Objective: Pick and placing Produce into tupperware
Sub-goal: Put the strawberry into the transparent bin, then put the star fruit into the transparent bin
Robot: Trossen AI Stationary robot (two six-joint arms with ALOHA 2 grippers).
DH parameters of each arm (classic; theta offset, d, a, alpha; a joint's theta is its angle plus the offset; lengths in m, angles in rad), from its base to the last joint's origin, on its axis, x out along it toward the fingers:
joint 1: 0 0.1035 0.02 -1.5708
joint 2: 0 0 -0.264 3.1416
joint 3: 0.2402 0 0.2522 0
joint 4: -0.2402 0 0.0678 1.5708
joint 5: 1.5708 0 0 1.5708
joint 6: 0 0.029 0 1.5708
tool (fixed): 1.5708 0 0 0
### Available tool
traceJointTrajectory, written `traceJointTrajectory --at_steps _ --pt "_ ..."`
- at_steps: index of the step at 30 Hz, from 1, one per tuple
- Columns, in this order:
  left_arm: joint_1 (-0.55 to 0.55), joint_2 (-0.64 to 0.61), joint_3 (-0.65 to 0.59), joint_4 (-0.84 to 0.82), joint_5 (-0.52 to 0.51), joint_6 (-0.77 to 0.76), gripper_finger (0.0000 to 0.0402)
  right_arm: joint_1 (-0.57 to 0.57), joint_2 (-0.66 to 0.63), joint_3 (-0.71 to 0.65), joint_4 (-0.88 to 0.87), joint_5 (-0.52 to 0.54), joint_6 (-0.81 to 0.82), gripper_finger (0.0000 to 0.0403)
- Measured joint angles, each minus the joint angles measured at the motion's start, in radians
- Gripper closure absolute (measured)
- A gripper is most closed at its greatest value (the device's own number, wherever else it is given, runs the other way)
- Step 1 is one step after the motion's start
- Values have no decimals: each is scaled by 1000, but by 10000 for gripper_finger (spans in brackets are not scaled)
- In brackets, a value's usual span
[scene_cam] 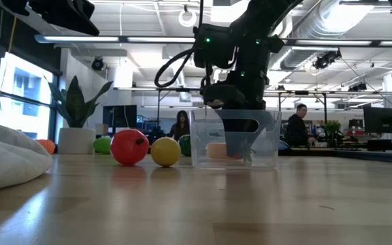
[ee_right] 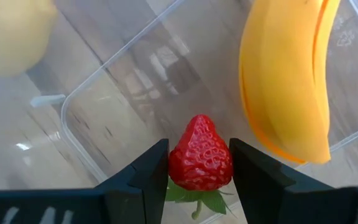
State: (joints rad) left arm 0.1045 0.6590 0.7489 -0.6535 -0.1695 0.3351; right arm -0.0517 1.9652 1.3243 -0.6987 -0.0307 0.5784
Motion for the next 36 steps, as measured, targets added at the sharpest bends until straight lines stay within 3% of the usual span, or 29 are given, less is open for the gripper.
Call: traceJointTrajectory --at_steps 14,28,36 --pt "0 0 0 0 0 0 401 0 -1 0 -7 0 -3 177" --pt "0 0 0 0 0 0 401 0 -65 121 -169 0 15 176" --pt "0 0 0 0 0 0 401 0 -202 181 -255 30 -61 180"
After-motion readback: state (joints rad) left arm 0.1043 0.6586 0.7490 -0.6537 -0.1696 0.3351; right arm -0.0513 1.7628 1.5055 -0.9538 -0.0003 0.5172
